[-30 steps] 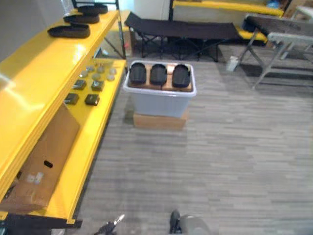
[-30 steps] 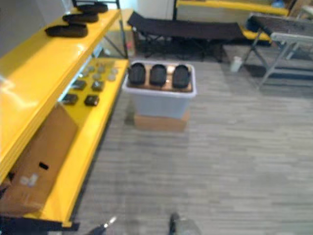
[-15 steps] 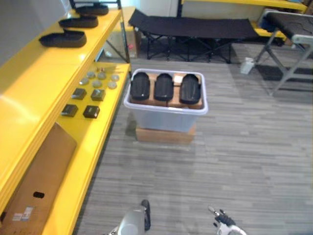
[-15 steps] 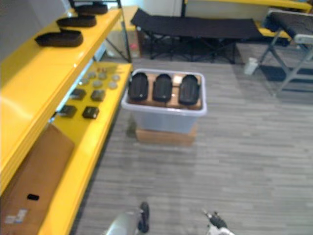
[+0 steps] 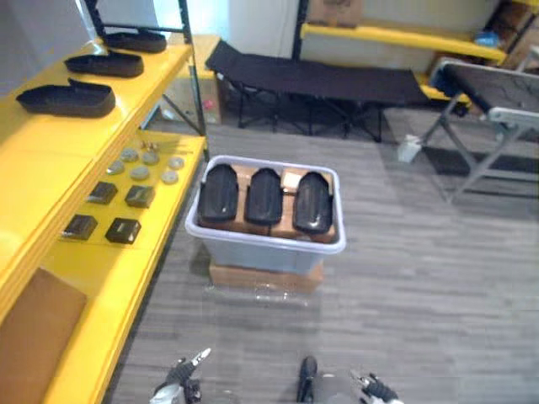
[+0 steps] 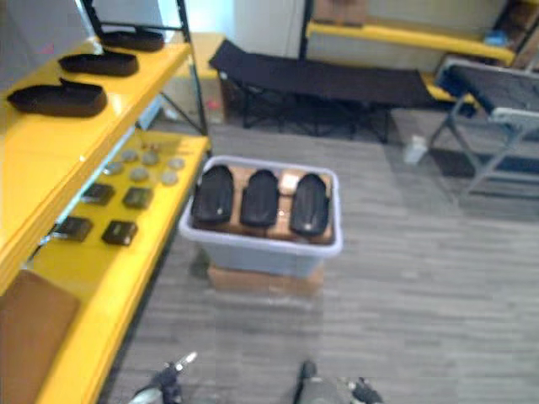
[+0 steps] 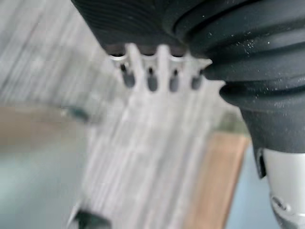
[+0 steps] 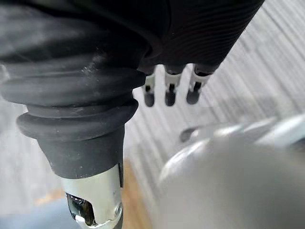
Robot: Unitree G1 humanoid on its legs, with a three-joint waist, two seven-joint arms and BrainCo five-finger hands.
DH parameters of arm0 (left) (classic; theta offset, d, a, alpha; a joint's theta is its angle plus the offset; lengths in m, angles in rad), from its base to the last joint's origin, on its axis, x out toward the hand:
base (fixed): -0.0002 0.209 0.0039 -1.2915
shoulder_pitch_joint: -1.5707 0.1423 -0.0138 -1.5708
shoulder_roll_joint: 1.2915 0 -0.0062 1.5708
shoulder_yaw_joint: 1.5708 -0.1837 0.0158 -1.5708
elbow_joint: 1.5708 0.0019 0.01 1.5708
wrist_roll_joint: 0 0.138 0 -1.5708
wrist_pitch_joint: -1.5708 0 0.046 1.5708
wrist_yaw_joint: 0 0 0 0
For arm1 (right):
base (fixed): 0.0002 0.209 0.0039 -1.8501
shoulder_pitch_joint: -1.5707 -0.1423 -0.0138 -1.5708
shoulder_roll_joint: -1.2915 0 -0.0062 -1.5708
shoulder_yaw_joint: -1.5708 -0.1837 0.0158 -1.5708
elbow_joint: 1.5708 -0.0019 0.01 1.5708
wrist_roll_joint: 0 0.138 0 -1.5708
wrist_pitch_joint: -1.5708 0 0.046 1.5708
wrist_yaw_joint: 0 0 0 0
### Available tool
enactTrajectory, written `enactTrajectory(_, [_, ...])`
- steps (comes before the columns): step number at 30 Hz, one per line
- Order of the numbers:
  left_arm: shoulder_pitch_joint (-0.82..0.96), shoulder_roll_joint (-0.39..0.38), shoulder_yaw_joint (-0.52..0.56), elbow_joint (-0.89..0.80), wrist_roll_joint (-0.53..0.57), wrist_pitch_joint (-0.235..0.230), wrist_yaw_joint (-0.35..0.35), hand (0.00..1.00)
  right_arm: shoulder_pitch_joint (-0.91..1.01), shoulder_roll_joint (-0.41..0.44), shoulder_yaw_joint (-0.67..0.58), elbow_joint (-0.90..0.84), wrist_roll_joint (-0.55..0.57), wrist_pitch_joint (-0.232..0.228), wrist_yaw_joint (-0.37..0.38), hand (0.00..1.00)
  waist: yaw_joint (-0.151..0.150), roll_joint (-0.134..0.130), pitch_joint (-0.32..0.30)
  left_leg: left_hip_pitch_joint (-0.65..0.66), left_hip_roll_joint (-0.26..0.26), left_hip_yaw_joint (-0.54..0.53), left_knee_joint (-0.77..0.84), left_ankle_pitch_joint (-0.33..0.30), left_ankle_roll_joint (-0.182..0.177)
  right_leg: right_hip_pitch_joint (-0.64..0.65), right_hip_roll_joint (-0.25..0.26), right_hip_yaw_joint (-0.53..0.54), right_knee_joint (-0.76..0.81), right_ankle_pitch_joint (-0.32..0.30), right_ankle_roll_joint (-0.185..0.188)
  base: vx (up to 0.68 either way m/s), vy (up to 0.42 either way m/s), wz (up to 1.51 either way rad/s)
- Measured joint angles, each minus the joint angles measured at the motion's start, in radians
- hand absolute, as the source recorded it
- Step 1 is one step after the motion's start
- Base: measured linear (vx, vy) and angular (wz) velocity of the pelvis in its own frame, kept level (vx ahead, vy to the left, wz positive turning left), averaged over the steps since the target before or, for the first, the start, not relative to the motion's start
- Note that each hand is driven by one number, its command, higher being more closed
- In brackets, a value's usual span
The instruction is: Walk over and take plastic housings, then place them on the shelf
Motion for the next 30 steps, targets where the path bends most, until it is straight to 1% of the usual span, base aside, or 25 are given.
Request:
enactTrajectory(1, [-0.005, -0.013, 0.013, 0.002, 0.001, 0.003, 0.009, 0.0, 0.002, -0.015, 0.0, 0.002, -0.001, 0.007, -0.002, 0.0, 0.003, 0.02, 0.01, -0.079, 0.037, -0.007, 0.159, 0.006, -0.01, 0.057, 0.019, -0.023, -0.032, -0.002, -0.011, 0.25, -0.242, 0.27])
enactTrajectory(2, [-0.008, -0.014, 0.009, 0.011, 0.0, 0.006, 0.011, 0.0, 0.004, -0.02, -0.001, 0.005, -0.001, 0.009, -0.002, 0.0, 0.0, 0.027, 0.011, -0.088, 0.046, 0.001, 0.187, 0.006, -0.01, 0.093, 0.024, -0.031, -0.054, 0.0, -0.013, 0.34, -0.229, 0.25])
enactTrajectory(3, [-0.009, -0.011, -0.003, 0.017, 0.002, 0.01, 0.015, 0.0, 0.007, -0.021, 0.0, 0.017, -0.006, 0.011, -0.006, 0.0, -0.004, 0.026, 0.008, -0.084, 0.044, 0.052, 0.155, 0.006, -0.011, 0.16, 0.018, -0.039, -0.093, -0.001, -0.015, 0.31, -0.183, 0.19])
enactTrajectory(5, [-0.014, -0.007, -0.025, 0.016, 0.018, 0.01, 0.016, 0.0, 0.006, -0.013, -0.001, 0.016, -0.018, 0.003, -0.022, 0.0, -0.006, 0.016, 0.004, -0.082, 0.015, 0.14, -0.031, 0.015, -0.021, 0.213, -0.003, -0.048, -0.146, 0.0, -0.011, 0.3, -0.144, 0.1])
enactTrajectory(6, [-0.019, -0.005, -0.038, 0.017, 0.023, 0.01, 0.015, 0.0, 0.004, -0.013, -0.002, 0.008, -0.017, -0.005, -0.023, 0.0, -0.006, 0.017, 0.005, -0.094, -0.006, 0.163, -0.171, 0.046, -0.022, 0.231, -0.008, -0.05, -0.175, 0.004, -0.004, 0.19, -0.027, 0.0])
enactTrajectory(7, [-0.021, -0.005, -0.039, 0.017, 0.024, 0.009, 0.014, 0.0, 0.003, -0.013, -0.003, 0.006, -0.017, -0.01, -0.024, 0.0, -0.005, 0.017, 0.004, -0.104, -0.014, 0.164, -0.234, 0.074, -0.017, 0.237, -0.01, -0.05, -0.183, 0.006, -0.001, 0.3, 0.031, -0.06])
enactTrajectory(8, [-0.024, 0.0, -0.04, 0.018, 0.03, 0.005, 0.002, 0.0, 0.007, -0.013, -0.004, 0.002, -0.018, -0.025, -0.032, 0.0, -0.003, 0.013, 0.006, -0.117, -0.033, 0.166, -0.326, 0.163, -0.007, 0.243, -0.024, -0.047, -0.184, -0.005, 0.018, 0.24, 0.07, -0.09])
enactTrajectory(9, [-0.026, 0.0, -0.042, 0.018, 0.045, 0.002, -0.001, 0.0, 0.013, -0.013, -0.005, 0.002, -0.018, -0.031, -0.037, 0.0, -0.003, 0.012, 0.006, -0.112, -0.037, 0.173, -0.347, 0.204, -0.008, 0.245, -0.029, -0.046, -0.182, -0.01, 0.027, 0.28, 0.14, -0.13])
enactTrajectory(10, [-0.031, 0.005, -0.05, 0.023, 0.07, -0.01, -0.003, 0.0, 0.014, -0.016, -0.011, 0.002, -0.019, -0.044, -0.042, 0.0, -0.006, 0.009, 0.009, -0.097, -0.046, 0.191, -0.379, 0.301, 0.024, 0.256, -0.041, -0.037, -0.175, -0.026, 0.051, 0.21, 0.168, -0.06])
enactTrajectory(11, [-0.034, 0.02, -0.057, 0.027, 0.098, -0.017, -0.004, 0.0, 0.013, -0.002, -0.015, 0.001, -0.019, -0.05, -0.041, 0.0, -0.007, -0.016, 0.002, -0.083, -0.071, 0.201, -0.405, 0.314, 0.027, 0.256, -0.066, -0.037, -0.175, -0.026, 0.065, 0.22, 0.174, -0.04])
enactTrajectory(12, [-0.035, 0.03, -0.07, 0.027, 0.104, -0.019, -0.005, 0.0, 0.013, 0.008, -0.015, 0.001, -0.019, -0.052, -0.038, 0.0, -0.007, -0.026, -0.004, -0.071, -0.089, 0.205, -0.43, 0.317, 0.032, 0.255, -0.079, -0.036, -0.176, -0.03, 0.073, 0.2, 0.171, 0.04])
enactTrajectory(13, [-0.038, 0.046, -0.091, 0.024, 0.129, -0.02, -0.011, 0.0, 0.012, 0.031, -0.016, 0.003, -0.018, -0.061, -0.031, 0.0, -0.008, -0.061, -0.004, -0.047, -0.124, 0.211, -0.483, 0.332, 0.046, 0.251, -0.105, -0.038, -0.177, -0.033, 0.086, 0.15, 0.125, 0.04])
enactTrajectory(14, [-0.038, 0.056, -0.097, 0.022, 0.136, -0.02, -0.014, 0.0, 0.009, 0.04, -0.013, 0.004, -0.018, -0.075, -0.019, 0.0, -0.007, -0.074, -0.006, -0.04, -0.14, 0.211, -0.508, 0.34, 0.052, 0.25, -0.117, -0.039, -0.177, -0.033, 0.095, 0.17, 0.147, 0.12])
enactTrajectory(15, [-0.038, 0.068, -0.123, 0.017, 0.138, -0.02, -0.014, 0.0, 0.006, 0.052, 0.005, 0.003, -0.018, -0.109, 0.01, 0.0, -0.006, -0.091, -0.009, -0.028, -0.168, 0.211, -0.549, 0.351, 0.063, 0.247, -0.137, -0.043, -0.178, -0.034, 0.109, 0.18, 0.13, 0.16])
enactTrajectory(16, [-0.038, 0.071, -0.135, 0.016, 0.136, -0.02, -0.012, 0.0, 0.004, 0.053, 0.043, -0.006, -0.022, -0.157, 0.05, 0.0, -0.005, -0.096, -0.012, -0.017, -0.191, 0.209, -0.579, 0.356, 0.071, 0.247, -0.149, -0.045, -0.178, -0.03, 0.119, 0.22, 0.165, 0.15])
enactTrajectory(18, [-0.036, 0.074, -0.166, 0.013, 0.123, -0.02, -0.003, 0.0, -0.001, 0.052, 0.16, -0.081, -0.05, -0.215, 0.108, 0.0, -0.005, -0.095, -0.012, -0.01, -0.219, 0.206, -0.606, 0.361, 0.078, 0.246, -0.172, -0.046, -0.179, -0.023, 0.134, 0.17, 0.154, 0.09])
enactTrajectory(19, [-0.036, 0.074, -0.172, 0.01, 0.121, -0.02, -0.001, 0.0, -0.02, 0.046, 0.262, -0.144, -0.095, -0.256, 0.149, 0.0, -0.005, -0.094, -0.011, -0.013, -0.232, 0.203, -0.618, 0.365, 0.084, 0.24, -0.182, -0.048, -0.181, -0.018, 0.143, 0.13, 0.122, 0.08])
enactTrajectory(20, [-0.036, 0.074, -0.173, 0.008, 0.124, -0.019, 0.0, 0.0, -0.031, 0.041, 0.318, -0.18, -0.125, -0.279, 0.172, 0.0, -0.004, -0.095, -0.01, -0.013, -0.237, 0.2, -0.626, 0.368, 0.089, 0.238, -0.185, -0.049, -0.182, -0.014, 0.149, 0.14, 0.116, 0.16])
enactTrajectory(21, [-0.036, 0.078, -0.194, 0.002, 0.131, -0.019, 0.003, 0.0, -0.048, 0.03, 0.439, -0.273, -0.164, -0.316, 0.215, 0.0, -0.002, -0.096, -0.01, -0.014, -0.242, 0.19, -0.639, 0.371, 0.093, 0.237, -0.187, -0.053, -0.182, -0.008, 0.156, 0.09, 0.053, 0.27])
enactTrajectory(22, [-0.036, 0.086, -0.215, -0.007, 0.148, -0.018, 0.003, 0.0, -0.068, 0.025, 0.551, -0.367, -0.179, -0.348, 0.256, 0.0, 0.004, -0.105, -0.006, -0.013, -0.244, 0.18, -0.647, 0.371, 0.093, 0.239, -0.187, -0.062, -0.181, -0.005, 0.156, 0.08, 0.036, 0.28])
enactTrajectory(23, [-0.036, 0.088, -0.219, -0.016, 0.162, -0.018, 0.003, 0.0, -0.084, 0.023, 0.605, -0.424, -0.179, -0.36, 0.273, 0.0, 0.01, -0.11, -0.003, -0.014, -0.243, 0.179, -0.647, 0.371, 0.093, 0.24, -0.186, -0.068, -0.181, -0.002, 0.152, 0.06, 0.007, 0.19])
enactTrajectory(24, [-0.04, 0.094, -0.239, -0.028, 0.168, -0.019, 0.003, 0.0, -0.112, 0.017, 0.709, -0.534, -0.174, -0.389, 0.308, 0.0, 0.027, -0.115, -0.001, -0.014, -0.238, 0.178, -0.647, 0.371, 0.093, 0.24, -0.179, -0.071, -0.181, 0.008, 0.14, 0.05, -0.005, 0.1])
enactTrajectory(25, [-0.04, 0.095, -0.243, -0.029, 0.169, -0.02, 0.004, 0.0, -0.156, 0.012, 0.788, -0.643, -0.155, -0.393, 0.342, 0.0, 0.032, -0.115, -0.001, -0.013, -0.228, 0.176, -0.647, 0.371, 0.093, 0.241, -0.168, -0.071, -0.181, 0.03, 0.13, 0.05, -0.005, 0.08])
enactTrajectory(28, [-0.04, 0.1, -0.244, -0.033, 0.18, -0.021, 0.003, 0.0, -0.271, 0.021, 0.883, -0.886, -0.044, -0.379, 0.399, 0.0, 0.039, -0.118, -0.003, -0.011, -0.21, 0.17, -0.647, 0.372, 0.094, 0.245, -0.149, -0.069, -0.181, 0.074, 0.107, 0.06, 0.008, 0.09])
enactTrajectory(30, [-0.04, 0.103, -0.235, -0.036, 0.211, -0.021, 0.002, 0.0, -0.373, 0.018, 0.857, -0.984, 0.031, -0.356, 0.365, 0.0, 0.043, -0.123, -0.006, -0.006, -0.205, 0.154, -0.642, 0.371, 0.094, 0.254, -0.143, -0.07, -0.181, 0.092, 0.097, 0.06, 0.001, 0.14])
